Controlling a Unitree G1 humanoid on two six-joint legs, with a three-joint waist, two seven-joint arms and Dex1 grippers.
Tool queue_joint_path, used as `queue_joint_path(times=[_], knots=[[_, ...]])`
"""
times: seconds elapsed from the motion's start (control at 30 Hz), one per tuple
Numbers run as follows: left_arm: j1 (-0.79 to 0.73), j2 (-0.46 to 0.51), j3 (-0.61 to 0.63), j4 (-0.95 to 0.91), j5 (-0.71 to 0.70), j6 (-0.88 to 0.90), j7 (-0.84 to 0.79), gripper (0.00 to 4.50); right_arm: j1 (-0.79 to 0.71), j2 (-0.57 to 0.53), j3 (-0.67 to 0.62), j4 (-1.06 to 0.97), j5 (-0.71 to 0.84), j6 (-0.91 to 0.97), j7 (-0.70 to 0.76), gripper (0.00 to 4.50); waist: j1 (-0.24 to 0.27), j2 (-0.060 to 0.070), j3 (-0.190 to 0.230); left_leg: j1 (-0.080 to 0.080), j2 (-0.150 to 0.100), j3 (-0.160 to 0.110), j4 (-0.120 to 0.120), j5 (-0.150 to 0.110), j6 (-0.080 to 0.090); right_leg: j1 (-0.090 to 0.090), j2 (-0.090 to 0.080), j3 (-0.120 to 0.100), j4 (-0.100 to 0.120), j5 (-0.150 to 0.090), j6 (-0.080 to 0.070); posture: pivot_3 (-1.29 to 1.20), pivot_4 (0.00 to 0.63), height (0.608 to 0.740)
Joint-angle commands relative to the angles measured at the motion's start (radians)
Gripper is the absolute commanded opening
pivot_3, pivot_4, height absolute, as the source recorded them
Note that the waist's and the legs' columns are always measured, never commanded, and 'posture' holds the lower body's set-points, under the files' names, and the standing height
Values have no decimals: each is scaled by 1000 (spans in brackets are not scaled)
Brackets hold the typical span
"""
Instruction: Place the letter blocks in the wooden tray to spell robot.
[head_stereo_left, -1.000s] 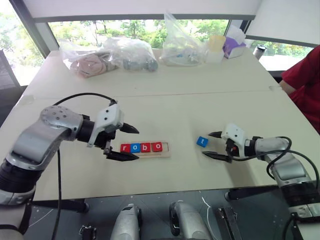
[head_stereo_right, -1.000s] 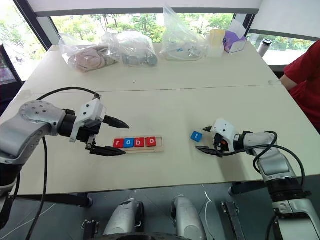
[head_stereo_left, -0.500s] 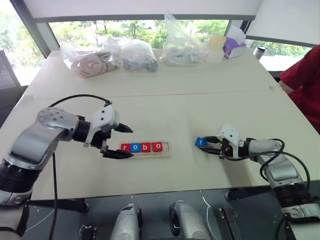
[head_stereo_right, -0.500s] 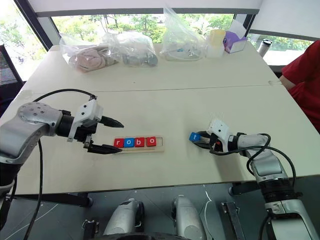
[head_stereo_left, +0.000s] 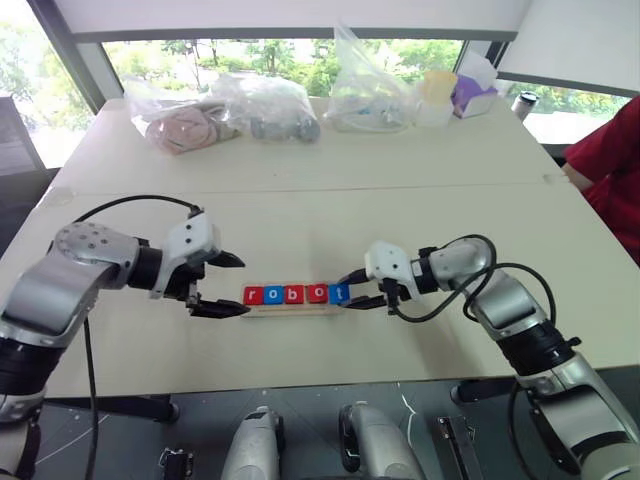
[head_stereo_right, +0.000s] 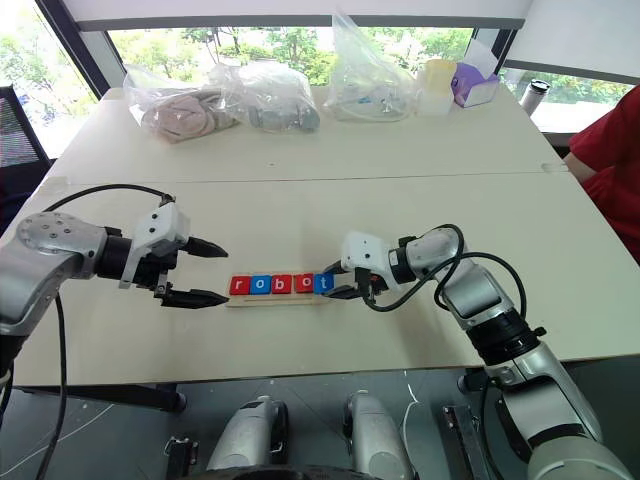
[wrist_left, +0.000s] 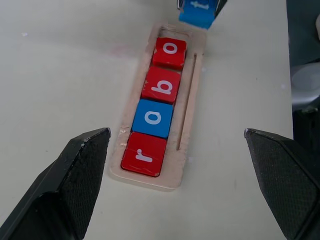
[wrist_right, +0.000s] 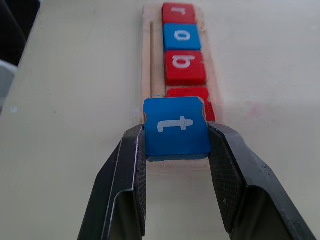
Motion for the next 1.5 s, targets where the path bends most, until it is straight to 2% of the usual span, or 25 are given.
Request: queue_joint_path(times=[0.03, 0.63, 1.2, 1.33, 1.4, 1.43, 1.5], knots=[[21, 10, 46, -39, -16, 13, 22, 4500, -27, 18, 3, 39, -19, -65, 15, 1162, -1, 0, 0, 0, 0, 0, 0, 0, 0, 0, 0, 0, 0, 0, 0, 0, 150, 740], [29, -4, 44, -51, -42, 37, 56, 4500, -75, 102, 5, 202, -62, -121, -16, 1162, -1, 0, 0, 1, 1, -1, 0, 0, 0, 0, 2, 0, 2, 0, 0, 0, 150, 740], [33, -10, 43, -39, -32, 31, 68, 4500, -45, 135, -10, 157, -38, -67, -23, 1162, -2, 0, 0, 1, 1, -1, 0, 0, 0, 0, 2, 0, 3, 0, 0, 0, 150, 740], [31, -9, 39, -29, -27, 24, 67, 4500, -44, 144, -17, 150, -34, -60, -40, 3076, -2, 0, 0, 1, 1, -1, 0, 0, 0, 0, 2, 0, 3, 0, 0, 0, 150, 740], [29, -9, 38, -21, -24, 20, 65, 4500, -48, 147, -22, 147, -37, -66, -55, 4226, -2, 0, 0, 1, 1, -1, 0, 0, 0, 0, 2, 0, 3, 0, 0, 0, 150, 740], [28, -9, 38, -19, -22, 19, 65, 4500, -51, 149, -28, 145, -35, -65, -64, 4469, -2, 0, 0, 1, 1, -1, 0, 0, 0, 0, 2, 0, 3, 0, 0, 0, 150, 740], [25, -11, 37, -16, -20, 17, 65, 4500, -66, 156, -56, 138, -19, -49, -92, 4469, -2, 0, 0, 1, 1, -1, 0, 0, 0, 0, 2, 0, 3, 0, 0, 0, 150, 740]])
